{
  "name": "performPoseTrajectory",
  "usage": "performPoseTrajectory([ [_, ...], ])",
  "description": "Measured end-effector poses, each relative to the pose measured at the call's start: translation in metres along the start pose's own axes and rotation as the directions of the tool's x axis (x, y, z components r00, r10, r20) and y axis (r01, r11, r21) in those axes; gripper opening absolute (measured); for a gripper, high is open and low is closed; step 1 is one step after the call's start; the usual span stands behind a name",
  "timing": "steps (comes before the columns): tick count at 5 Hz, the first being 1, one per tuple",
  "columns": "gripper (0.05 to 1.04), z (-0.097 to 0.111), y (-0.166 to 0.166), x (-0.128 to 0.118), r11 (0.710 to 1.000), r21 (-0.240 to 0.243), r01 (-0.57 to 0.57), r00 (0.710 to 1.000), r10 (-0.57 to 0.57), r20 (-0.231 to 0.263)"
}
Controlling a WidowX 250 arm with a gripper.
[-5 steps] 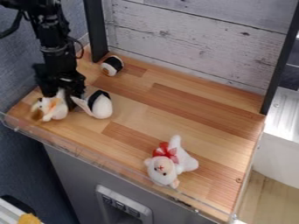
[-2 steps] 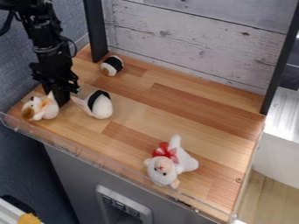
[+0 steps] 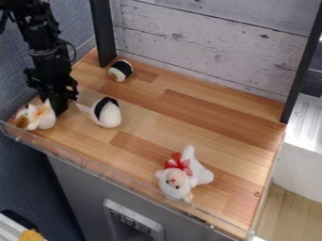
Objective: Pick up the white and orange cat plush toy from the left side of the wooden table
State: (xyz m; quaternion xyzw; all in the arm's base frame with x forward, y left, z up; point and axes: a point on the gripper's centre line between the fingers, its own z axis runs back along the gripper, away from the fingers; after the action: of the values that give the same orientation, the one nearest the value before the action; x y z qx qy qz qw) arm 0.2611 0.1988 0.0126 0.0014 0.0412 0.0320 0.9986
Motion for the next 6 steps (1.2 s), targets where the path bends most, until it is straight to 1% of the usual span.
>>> performPoseTrajectory([
  [1,0.088,0.011,0.001,0.000,1.000,-0.022,0.011,0.999,-0.012,-0.034],
  [3,0.088,0.078,0.006,0.000,0.997,-0.021,0.077,0.996,-0.078,-0.031],
  [4,0.088,0.091,0.009,0.000,0.994,-0.030,0.102,0.994,-0.103,-0.042],
  [6,0.088,0.111,0.015,0.004,0.998,-0.018,0.067,0.997,-0.068,-0.028],
])
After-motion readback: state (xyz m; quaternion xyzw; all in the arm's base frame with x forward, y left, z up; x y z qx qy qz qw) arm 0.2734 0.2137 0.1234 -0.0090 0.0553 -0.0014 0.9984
